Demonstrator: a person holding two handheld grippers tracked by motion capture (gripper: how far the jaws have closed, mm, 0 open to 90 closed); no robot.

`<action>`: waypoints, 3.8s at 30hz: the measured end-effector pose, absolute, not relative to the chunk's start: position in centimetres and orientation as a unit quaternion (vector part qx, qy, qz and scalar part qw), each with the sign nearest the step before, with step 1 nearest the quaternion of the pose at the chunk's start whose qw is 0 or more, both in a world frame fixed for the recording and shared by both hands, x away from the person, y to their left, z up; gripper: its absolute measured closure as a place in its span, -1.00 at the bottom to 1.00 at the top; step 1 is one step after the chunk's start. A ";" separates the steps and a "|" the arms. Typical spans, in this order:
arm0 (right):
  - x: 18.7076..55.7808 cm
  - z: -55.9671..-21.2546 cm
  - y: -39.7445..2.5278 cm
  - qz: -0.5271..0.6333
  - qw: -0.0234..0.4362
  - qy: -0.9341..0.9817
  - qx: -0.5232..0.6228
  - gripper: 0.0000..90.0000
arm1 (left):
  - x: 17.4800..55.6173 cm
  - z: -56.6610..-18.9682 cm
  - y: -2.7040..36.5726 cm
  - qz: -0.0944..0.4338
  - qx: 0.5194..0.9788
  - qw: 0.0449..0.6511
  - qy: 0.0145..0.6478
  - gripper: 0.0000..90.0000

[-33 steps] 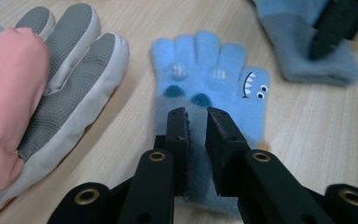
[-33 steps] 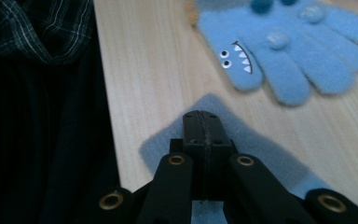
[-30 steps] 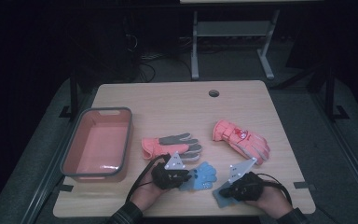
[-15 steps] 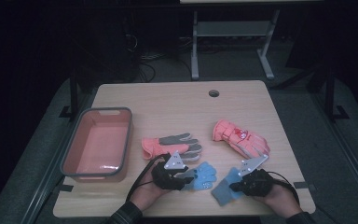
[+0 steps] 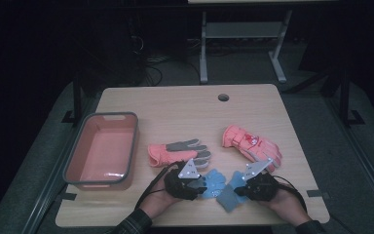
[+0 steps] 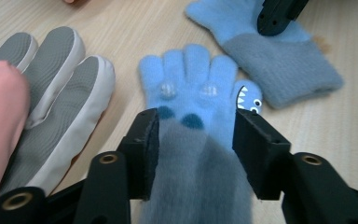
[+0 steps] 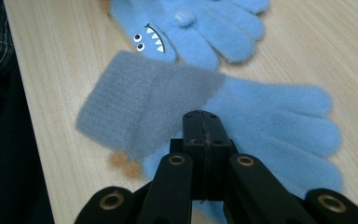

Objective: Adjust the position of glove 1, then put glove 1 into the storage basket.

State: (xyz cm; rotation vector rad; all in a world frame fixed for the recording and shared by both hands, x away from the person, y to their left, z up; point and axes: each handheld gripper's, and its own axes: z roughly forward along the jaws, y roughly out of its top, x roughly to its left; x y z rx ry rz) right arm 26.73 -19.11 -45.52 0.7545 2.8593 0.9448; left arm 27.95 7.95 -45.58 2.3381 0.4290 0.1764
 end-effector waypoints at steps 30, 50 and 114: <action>23.6 -45.8 -21.3 0.309 0.008 0.915 0.258 1.00 | 28.5 -43.0 9.3 0.049 0.884 0.405 0.228 0.97; 26.1 -46.0 -16.6 0.321 0.015 0.923 0.212 1.00 | 28.7 -42.1 8.9 0.058 0.863 0.435 0.248 0.97; 27.5 -45.3 -23.4 0.352 0.107 0.859 0.357 -0.16 | 28.2 -46.4 0.2 0.063 0.923 0.322 0.199 -0.39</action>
